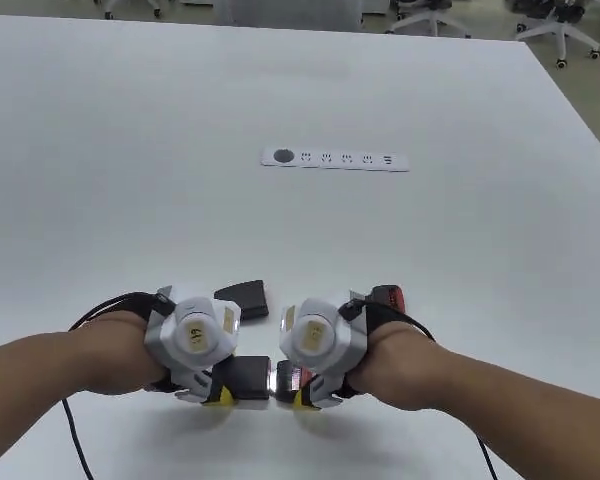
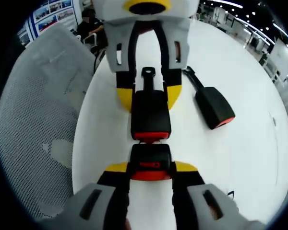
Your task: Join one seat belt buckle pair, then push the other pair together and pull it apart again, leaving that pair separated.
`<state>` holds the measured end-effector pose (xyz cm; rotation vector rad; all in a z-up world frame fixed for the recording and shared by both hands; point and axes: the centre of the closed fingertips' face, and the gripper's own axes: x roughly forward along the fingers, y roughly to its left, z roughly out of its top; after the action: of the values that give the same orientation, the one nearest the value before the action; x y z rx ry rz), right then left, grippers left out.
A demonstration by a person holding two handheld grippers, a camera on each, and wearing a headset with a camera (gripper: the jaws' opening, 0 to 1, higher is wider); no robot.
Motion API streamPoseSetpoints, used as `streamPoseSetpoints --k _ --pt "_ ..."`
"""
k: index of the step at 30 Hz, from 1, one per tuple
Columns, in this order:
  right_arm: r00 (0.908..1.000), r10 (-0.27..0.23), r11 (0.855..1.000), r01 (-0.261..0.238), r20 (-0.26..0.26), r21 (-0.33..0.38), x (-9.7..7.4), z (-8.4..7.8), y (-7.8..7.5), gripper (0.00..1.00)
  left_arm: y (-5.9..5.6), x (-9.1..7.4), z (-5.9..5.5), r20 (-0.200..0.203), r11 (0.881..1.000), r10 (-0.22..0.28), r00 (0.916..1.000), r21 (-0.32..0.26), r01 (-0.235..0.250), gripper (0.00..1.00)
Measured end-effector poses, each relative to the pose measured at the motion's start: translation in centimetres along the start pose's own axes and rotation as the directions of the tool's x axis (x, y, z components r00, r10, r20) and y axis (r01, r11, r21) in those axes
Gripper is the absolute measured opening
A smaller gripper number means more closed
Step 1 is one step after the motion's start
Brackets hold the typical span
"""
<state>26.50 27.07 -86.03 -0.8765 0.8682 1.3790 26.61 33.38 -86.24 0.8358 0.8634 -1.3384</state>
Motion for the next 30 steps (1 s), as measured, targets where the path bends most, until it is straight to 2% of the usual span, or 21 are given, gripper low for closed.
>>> streamPoseSetpoints --k 9,14,17,21,26,30 --pt "1.0 -0.004 1.0 0.004 -0.002 -0.011 0.06 -0.2 0.15 0.33 -0.1 0.02 0.05 -0.006 1.0 -0.005 1.0 -0.013 0.005 0.32" --pt "0.9996 0.006 1.0 -0.005 0.028 -0.03 -0.1 -0.62 0.14 0.33 -0.16 0.03 0.03 -0.023 1.0 -0.016 0.9996 -0.002 0.016 0.32" --pt "0.9987 0.004 1.0 -0.003 0.052 -0.001 -0.07 -0.71 0.11 0.33 -0.19 0.1 0.09 -0.043 1.0 -0.02 0.9989 0.009 0.021 0.32" --pt "0.9971 -0.001 1.0 0.0 0.076 0.02 -0.14 -0.73 0.19 0.33 -0.11 0.03 0.0 -0.032 1.0 -0.02 0.9993 0.003 0.02 0.32" --pt "0.997 0.002 1.0 -0.003 0.077 0.019 0.04 -0.68 0.21 0.33 -0.04 0.02 0.01 -0.027 1.0 -0.016 0.9995 0.0 0.016 0.32" --pt "0.9968 0.013 1.0 -0.015 0.079 0.028 0.09 -0.69 0.22 0.34 -0.07 0.08 0.04 -0.042 1.0 -0.017 0.999 0.004 0.017 0.32"
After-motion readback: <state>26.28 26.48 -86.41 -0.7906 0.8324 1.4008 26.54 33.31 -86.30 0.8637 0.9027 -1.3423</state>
